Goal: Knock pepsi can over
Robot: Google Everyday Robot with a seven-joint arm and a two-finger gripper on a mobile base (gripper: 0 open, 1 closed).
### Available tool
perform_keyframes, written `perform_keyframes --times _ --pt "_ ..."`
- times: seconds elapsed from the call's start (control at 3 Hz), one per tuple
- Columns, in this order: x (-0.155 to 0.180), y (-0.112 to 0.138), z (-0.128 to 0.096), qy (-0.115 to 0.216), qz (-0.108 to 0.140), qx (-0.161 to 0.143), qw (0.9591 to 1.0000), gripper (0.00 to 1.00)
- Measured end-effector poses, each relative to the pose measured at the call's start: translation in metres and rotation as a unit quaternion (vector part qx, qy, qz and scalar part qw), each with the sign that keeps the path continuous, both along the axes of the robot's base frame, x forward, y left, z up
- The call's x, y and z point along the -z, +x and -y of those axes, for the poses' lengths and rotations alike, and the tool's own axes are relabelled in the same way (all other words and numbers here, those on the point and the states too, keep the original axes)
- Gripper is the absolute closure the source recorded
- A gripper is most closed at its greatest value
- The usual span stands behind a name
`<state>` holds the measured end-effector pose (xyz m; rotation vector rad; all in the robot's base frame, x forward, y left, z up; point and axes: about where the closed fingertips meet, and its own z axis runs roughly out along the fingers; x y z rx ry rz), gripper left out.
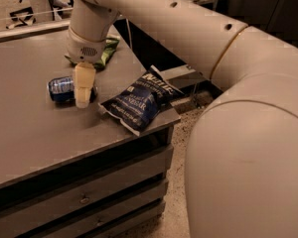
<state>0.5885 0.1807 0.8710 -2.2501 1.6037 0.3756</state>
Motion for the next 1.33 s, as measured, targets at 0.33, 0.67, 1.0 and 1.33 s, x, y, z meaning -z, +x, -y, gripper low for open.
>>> perform_keyframes --times 0.33,0.67,1.0,1.33 --pt "-0.001 -0.004 0.009 0.044 -0.014 0.01 0.9989 0.0" --pt "-0.017 -0.009 0.031 0.149 -0.021 0.03 0.9882 0.0" --pt "-0.044 -0.009 0.063 0.254 -0.005 0.052 0.9659 0.0" --pt "-0.072 0.003 0.11 0.342 0.018 0.07 0.9368 0.0"
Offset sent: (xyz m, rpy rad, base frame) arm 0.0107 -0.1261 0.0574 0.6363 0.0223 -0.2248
